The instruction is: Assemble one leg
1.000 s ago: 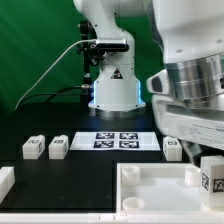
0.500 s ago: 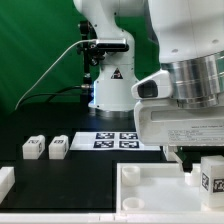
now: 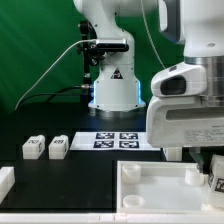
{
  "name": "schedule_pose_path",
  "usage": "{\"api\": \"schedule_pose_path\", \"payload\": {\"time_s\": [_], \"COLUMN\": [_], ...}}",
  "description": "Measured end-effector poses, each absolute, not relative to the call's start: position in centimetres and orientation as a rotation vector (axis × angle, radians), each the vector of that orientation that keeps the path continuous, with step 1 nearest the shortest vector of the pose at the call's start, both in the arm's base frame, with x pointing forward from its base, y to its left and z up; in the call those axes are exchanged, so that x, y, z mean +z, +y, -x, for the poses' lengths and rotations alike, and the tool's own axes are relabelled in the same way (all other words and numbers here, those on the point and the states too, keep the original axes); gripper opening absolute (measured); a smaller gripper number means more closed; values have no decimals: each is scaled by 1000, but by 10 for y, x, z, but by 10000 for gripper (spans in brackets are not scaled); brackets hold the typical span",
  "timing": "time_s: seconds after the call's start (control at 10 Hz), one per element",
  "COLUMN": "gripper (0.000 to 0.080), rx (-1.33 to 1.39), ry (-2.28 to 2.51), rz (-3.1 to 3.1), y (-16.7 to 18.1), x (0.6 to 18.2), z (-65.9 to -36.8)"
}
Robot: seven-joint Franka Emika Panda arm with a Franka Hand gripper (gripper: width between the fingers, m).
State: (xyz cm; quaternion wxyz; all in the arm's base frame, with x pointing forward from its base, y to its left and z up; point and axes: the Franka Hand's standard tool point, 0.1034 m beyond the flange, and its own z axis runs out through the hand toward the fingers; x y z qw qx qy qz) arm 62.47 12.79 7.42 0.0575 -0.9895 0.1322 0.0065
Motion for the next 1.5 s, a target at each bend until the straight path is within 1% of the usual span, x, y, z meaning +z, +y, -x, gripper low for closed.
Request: {"api": "schedule_pose_path", "payload": {"time_s": [0.1, 0.3, 0.4, 0.6, 0.7, 1.0, 1.1, 1.2, 1.3, 1.4, 1.5], "gripper": [309, 307, 302, 298, 298, 296, 296, 378, 378, 513, 625], "rx": [35, 57, 67, 143, 168, 159, 145, 106, 73, 28, 14], "ry": [595, 934, 1188, 1793, 1934, 1923, 1845, 1671, 1421, 1151, 982], "rz": [2972, 2878, 2774, 2399, 2265, 2273, 2332, 2454, 2600, 2730, 2804], "y": [126, 126, 123, 126, 123, 123, 123, 124, 123, 123, 125], "x": [73, 73, 76, 75, 75, 74, 73, 69, 69, 69, 69], "z": [-624, -625, -628, -629, -631, -630, -629, -626, -626, -628, -627]}}
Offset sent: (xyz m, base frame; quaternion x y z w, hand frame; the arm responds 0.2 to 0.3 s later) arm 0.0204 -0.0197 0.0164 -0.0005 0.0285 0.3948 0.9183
